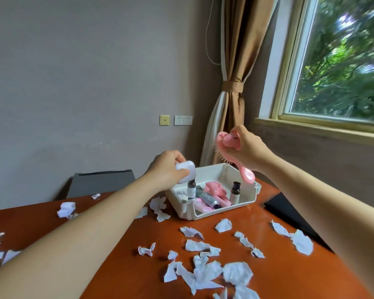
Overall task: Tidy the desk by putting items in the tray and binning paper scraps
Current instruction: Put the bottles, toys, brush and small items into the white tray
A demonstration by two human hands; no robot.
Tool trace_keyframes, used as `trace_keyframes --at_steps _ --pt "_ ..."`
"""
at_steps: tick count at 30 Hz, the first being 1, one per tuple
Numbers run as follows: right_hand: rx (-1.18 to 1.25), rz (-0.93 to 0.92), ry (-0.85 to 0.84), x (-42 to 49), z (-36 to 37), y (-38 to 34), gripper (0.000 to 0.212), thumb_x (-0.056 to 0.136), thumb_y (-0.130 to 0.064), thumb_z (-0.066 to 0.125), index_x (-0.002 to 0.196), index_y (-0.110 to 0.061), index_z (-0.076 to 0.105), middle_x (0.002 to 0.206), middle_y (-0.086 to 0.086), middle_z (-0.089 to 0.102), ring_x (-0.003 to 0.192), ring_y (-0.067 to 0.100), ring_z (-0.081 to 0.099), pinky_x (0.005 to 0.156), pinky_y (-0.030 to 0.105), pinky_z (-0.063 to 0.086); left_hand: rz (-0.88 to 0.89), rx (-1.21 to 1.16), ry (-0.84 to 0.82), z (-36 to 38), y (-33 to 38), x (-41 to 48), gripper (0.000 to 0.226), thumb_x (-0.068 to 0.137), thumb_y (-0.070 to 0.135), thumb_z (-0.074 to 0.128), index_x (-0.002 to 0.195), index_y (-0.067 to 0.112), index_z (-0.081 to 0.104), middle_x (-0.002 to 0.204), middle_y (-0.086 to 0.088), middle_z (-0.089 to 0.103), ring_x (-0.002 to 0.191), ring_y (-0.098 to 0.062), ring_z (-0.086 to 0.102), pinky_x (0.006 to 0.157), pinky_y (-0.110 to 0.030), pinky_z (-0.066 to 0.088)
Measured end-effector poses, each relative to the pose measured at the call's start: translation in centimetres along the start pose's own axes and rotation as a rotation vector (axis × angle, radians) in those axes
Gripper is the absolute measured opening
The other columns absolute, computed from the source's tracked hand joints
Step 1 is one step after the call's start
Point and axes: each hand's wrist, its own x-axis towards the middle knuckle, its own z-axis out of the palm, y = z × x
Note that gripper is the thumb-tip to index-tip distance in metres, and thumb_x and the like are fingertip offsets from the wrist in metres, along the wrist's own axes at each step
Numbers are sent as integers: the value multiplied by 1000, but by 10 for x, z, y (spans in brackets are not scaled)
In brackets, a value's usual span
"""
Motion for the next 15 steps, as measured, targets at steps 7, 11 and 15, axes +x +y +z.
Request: trace_keyframes --at_steps 7,11,15 --pt "-197 1 124 49 31 72 43 85 -49 57 107 -12 48 102 9 65 86 30 61 70 39 52 30 127 -22 57 15 72 17 86 16 59 103 17 58 110 -6 60 98 -26 56 76 -33 46" --pt "-159 72 101 75 51 103 42 85 -45 58 106 -10 50 99 8 62 82 27 56 68 30 41 12 182 -58 86 19 117 18 86 19 60 103 16 58 113 -8 59 97 -28 55 72 -30 40" --pt "-126 127 40 94 75 126 37 83 -44 59 99 -11 52 98 6 59 79 22 51 66 27 35 8 247 -94 115 17 151 19 86 17 59 104 11 59 113 -11 60 100 -31 57 72 -30 41"
